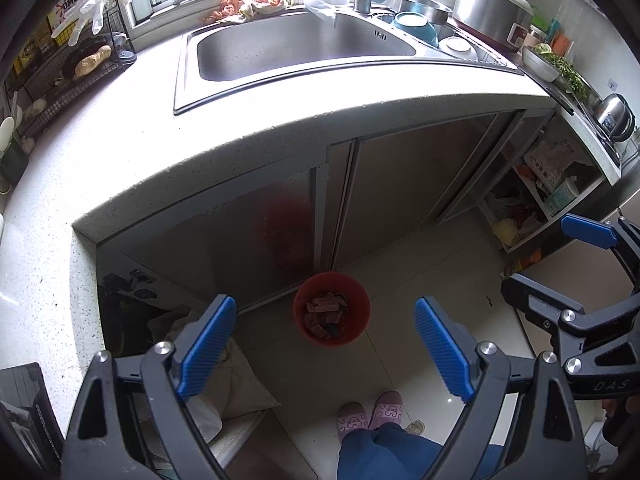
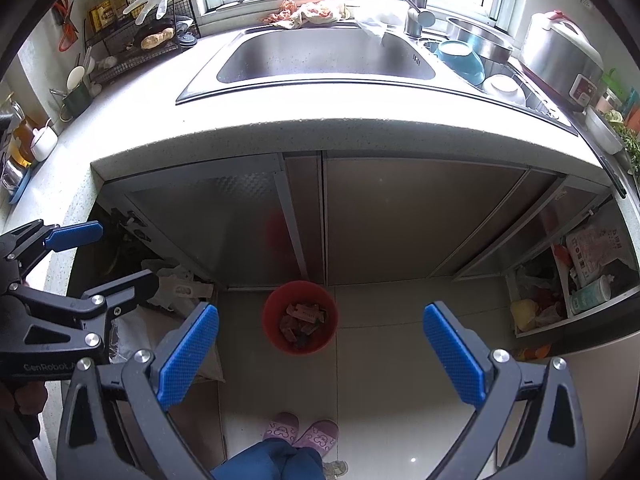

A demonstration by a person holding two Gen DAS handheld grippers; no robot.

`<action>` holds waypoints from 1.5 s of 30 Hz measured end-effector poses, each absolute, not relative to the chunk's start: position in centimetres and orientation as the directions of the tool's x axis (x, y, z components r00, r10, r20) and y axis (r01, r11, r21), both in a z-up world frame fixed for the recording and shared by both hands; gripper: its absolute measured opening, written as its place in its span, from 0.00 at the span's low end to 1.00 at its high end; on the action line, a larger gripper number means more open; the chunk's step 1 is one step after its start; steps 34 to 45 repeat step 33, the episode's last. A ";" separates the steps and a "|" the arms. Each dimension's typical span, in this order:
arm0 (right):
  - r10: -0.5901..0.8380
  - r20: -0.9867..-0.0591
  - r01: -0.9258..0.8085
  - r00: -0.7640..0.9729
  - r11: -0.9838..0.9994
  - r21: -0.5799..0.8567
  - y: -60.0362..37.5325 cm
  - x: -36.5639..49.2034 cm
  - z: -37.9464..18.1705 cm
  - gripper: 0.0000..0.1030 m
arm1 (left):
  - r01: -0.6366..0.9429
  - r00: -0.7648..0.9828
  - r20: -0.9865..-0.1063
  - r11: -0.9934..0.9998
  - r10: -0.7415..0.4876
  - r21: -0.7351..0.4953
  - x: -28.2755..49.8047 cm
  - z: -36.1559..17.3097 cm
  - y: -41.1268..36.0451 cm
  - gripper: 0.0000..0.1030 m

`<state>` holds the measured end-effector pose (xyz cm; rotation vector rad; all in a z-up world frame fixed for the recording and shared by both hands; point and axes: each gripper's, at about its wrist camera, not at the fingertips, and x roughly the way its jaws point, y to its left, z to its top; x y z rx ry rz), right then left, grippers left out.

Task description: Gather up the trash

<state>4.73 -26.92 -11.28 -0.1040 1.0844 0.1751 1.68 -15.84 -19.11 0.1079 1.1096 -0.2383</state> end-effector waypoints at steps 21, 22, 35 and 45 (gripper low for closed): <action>0.089 -0.888 -0.190 0.451 0.982 0.002 -26.9 4.4 -11.4 0.99 | 0.259 0.414 -0.900 0.965 -0.134 -0.024 1.6 -19.3 -16.2 0.87; 0.089 -0.888 -0.187 0.451 0.982 0.003 -26.9 4.4 -11.4 0.99 | 0.261 0.412 -0.901 0.965 -0.135 -0.026 1.6 -19.3 -16.2 0.87; 0.082 -0.888 -0.183 0.452 0.983 -0.002 -26.9 4.0 -11.2 0.99 | 0.266 0.407 -0.903 0.964 -0.139 -0.029 1.3 -19.1 -16.2 0.87; 0.082 -0.888 -0.183 0.452 0.983 -0.002 -26.9 4.0 -11.2 0.99 | 0.266 0.407 -0.903 0.964 -0.139 -0.029 1.3 -19.1 -16.2 0.87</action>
